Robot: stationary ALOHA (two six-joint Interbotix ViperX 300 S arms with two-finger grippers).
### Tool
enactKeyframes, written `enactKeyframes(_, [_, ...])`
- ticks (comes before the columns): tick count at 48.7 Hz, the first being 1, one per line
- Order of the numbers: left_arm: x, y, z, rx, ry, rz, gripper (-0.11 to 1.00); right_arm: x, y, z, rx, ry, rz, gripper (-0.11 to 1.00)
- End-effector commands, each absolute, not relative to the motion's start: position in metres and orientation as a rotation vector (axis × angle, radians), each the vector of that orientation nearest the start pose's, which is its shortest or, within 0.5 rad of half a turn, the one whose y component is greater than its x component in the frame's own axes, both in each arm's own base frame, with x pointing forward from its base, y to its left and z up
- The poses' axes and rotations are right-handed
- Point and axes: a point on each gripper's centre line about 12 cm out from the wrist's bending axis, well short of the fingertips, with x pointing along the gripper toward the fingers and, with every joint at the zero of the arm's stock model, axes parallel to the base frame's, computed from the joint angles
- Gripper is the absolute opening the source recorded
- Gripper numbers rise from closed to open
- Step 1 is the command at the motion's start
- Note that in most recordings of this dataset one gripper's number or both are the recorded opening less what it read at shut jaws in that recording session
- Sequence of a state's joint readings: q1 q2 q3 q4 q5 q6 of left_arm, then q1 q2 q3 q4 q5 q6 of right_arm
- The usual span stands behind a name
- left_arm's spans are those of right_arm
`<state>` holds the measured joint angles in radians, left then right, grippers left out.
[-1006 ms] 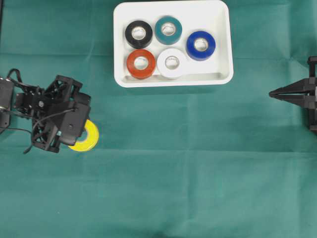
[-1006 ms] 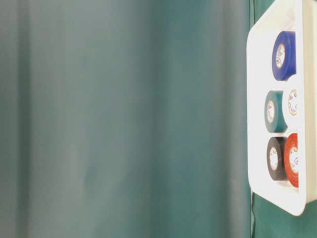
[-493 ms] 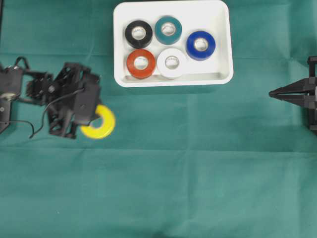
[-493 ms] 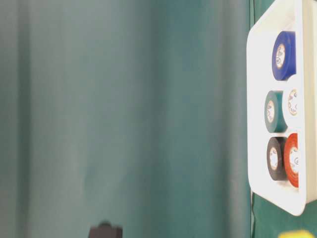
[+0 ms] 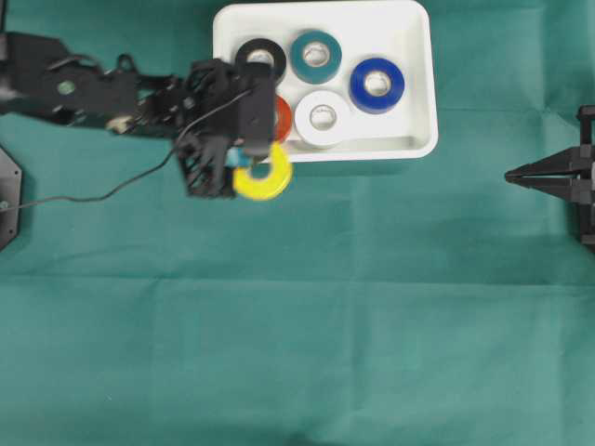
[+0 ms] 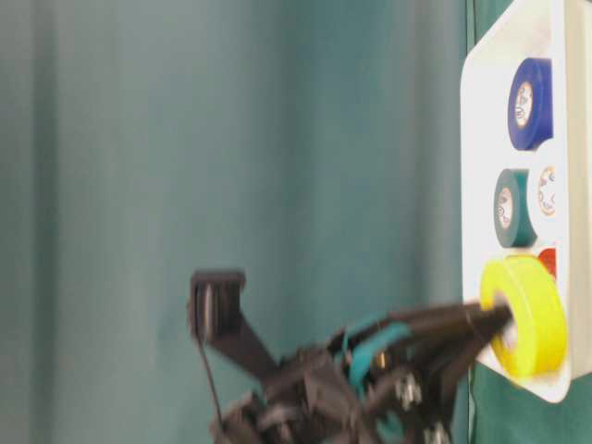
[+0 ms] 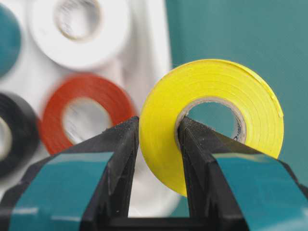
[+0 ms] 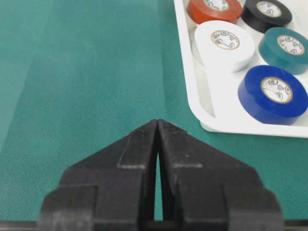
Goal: Put the tape into the white case with the left arm.
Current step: 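Carry the yellow tape into the tray beside the blue and release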
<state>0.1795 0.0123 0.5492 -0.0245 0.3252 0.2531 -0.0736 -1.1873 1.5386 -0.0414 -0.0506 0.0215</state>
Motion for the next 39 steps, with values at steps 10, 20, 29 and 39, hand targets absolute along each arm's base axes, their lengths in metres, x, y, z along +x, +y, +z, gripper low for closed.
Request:
enactKeyframes(10, [0.432,0.095,0.196,0.184,0.816,0.084,0.24,0.14,-0.01,0.161,-0.01,0.288,-0.069,-0.09])
enactKeyframes(20, [0.459,0.109,0.198,0.197,0.791,0.097,0.24,0.14,-0.01,0.161,-0.009,0.287,-0.069,-0.09])
enactKeyframes(29, [0.481,0.122,0.197,0.195,0.77,0.115,0.24,0.14,-0.01,0.161,-0.009,0.287,-0.069,-0.09])
enactKeyframes(39, [0.5,0.13,0.2,0.201,0.753,0.122,0.24,0.14,-0.01,0.16,-0.009,0.289,-0.069,-0.09])
